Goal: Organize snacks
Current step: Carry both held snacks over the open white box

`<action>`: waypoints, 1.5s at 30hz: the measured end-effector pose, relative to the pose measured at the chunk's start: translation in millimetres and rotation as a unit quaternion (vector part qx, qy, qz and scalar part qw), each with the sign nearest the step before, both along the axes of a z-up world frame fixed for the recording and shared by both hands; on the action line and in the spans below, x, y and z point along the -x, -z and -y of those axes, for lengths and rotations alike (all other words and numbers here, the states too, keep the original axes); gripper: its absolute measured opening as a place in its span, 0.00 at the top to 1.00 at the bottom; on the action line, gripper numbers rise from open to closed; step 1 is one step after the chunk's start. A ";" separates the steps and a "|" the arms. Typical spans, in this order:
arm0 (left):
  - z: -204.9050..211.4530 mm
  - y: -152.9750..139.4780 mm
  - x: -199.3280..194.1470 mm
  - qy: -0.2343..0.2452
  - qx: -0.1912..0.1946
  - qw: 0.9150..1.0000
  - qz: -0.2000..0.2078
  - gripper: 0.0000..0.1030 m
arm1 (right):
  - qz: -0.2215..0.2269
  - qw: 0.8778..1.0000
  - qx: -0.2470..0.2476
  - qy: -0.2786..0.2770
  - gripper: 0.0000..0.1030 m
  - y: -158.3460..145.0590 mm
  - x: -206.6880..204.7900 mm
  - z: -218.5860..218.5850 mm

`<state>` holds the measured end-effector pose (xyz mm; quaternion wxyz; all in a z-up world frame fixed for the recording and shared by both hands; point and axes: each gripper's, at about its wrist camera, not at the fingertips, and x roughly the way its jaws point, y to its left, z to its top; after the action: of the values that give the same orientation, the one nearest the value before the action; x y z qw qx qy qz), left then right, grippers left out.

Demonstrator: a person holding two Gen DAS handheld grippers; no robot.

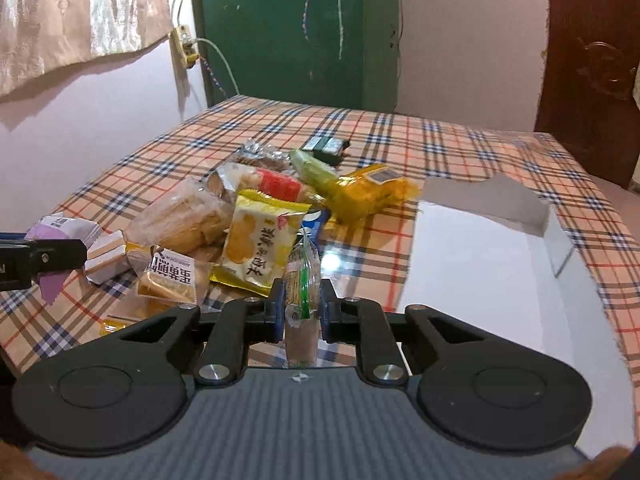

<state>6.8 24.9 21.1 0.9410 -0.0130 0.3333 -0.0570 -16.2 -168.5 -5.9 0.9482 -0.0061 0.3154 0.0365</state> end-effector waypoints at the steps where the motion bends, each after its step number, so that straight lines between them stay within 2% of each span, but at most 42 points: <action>1: 1.8 -1.3 0.1 0.002 0.001 1.000 0.000 0.52 | 0.004 1.000 0.004 0.001 0.83 -2.2 1.9 1.8; 17: 60.8 -26.1 -0.4 0.064 0.003 0.998 0.021 0.52 | 0.058 0.997 0.015 0.053 0.83 -54.5 37.6 45.9; 26: 107.7 -38.4 -13.8 0.102 0.007 0.994 0.025 0.52 | 0.066 0.993 0.017 0.093 0.83 -68.0 46.6 81.4; 41: 183.4 -53.8 -44.0 0.150 -0.010 0.988 0.027 0.52 | 0.078 0.987 0.012 0.140 0.83 -93.8 43.4 146.9; 45: 202.7 -62.3 -53.1 0.160 -0.020 0.986 0.038 0.52 | 0.083 0.986 0.012 0.147 0.83 -103.3 38.9 160.6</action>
<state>59.8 -177.7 83.4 0.9318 0.0616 0.2965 -0.2001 -55.1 -329.1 97.4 0.9661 0.0262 0.2333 -0.1072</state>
